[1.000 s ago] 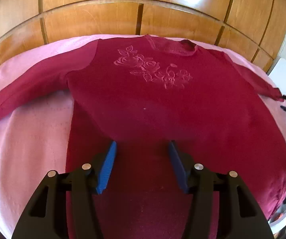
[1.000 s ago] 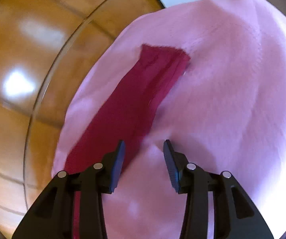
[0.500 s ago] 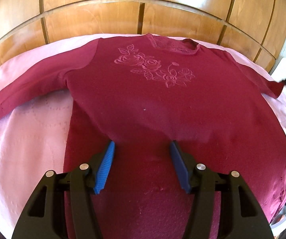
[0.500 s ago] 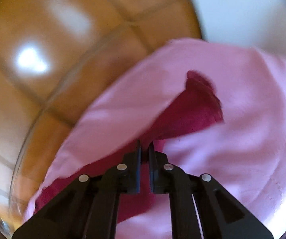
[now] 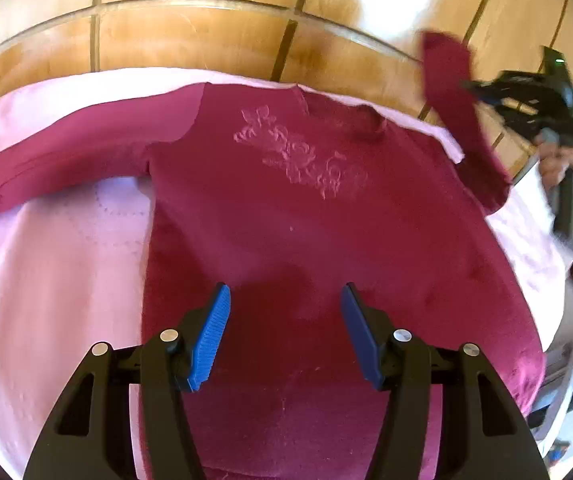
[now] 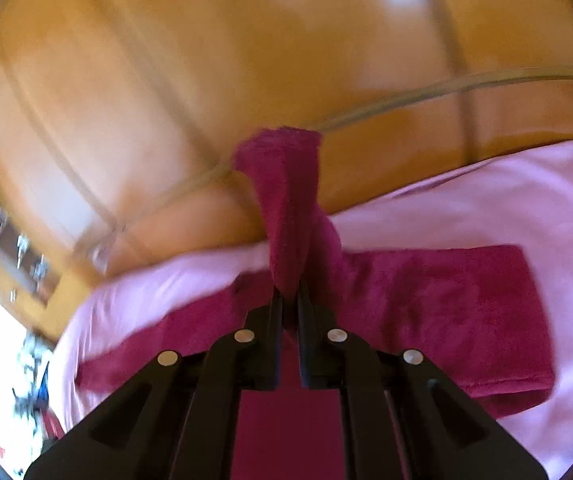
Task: Fold small clothes
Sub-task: 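Lift the sleeve with the right tool and fold it across the sweater front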
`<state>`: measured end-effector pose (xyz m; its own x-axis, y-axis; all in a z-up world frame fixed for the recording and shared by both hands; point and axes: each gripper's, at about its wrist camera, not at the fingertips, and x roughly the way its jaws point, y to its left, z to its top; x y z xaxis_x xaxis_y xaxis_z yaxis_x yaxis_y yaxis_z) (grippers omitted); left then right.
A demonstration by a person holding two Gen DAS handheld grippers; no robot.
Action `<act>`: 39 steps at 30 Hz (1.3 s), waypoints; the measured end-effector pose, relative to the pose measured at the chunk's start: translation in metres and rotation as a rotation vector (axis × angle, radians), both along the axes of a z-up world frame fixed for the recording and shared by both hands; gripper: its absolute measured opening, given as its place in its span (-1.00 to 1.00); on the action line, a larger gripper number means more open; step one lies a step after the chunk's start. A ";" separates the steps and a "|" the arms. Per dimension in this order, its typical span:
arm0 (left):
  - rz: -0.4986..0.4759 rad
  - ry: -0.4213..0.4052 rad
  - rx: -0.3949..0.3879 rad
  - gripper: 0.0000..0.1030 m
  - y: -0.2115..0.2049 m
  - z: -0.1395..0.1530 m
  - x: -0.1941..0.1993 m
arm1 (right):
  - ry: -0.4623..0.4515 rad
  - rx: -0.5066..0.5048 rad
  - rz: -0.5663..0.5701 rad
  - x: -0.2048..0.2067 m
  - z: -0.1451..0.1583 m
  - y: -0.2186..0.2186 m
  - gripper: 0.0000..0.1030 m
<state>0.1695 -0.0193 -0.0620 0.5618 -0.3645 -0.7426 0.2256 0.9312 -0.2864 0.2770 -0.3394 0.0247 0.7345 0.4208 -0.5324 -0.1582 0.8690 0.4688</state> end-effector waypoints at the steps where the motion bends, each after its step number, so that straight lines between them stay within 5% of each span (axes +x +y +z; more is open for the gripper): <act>1: 0.002 -0.001 -0.020 0.10 0.003 0.004 0.001 | 0.013 -0.008 0.031 0.001 -0.006 0.018 -0.89; 6: 0.001 -0.015 -0.089 0.10 0.009 0.020 0.008 | 0.075 -0.114 0.141 0.004 -0.030 0.086 -0.70; 7: 0.000 -0.015 -0.101 0.10 0.010 0.023 0.012 | 0.077 -0.126 0.157 0.002 -0.033 0.092 -0.54; 8: -0.004 -0.015 -0.118 0.10 0.010 0.027 0.016 | 0.073 -0.112 0.183 -0.001 -0.032 0.095 0.11; 9: -0.006 -0.014 -0.129 0.10 0.010 0.030 0.020 | 0.062 -0.094 0.188 -0.001 -0.030 0.089 0.28; 17: 0.005 0.001 -0.165 0.10 0.004 0.039 0.071 | 0.014 -0.089 0.025 -0.062 -0.028 0.005 0.26; 23: 0.033 0.029 -0.156 0.10 -0.015 0.032 0.118 | 0.140 -0.083 -0.196 -0.101 -0.068 -0.089 0.25; 27: 0.032 0.073 -0.122 0.10 -0.034 0.016 0.146 | 0.210 -0.111 -0.258 -0.097 -0.095 -0.099 0.17; 32: 0.022 0.104 -0.068 -0.74 -0.052 0.002 0.163 | 0.248 -0.104 -0.293 -0.078 -0.111 -0.105 0.04; 39: 0.078 -0.037 -0.139 -0.81 -0.027 0.044 0.152 | 0.230 -0.078 -0.374 -0.055 -0.104 -0.106 -0.40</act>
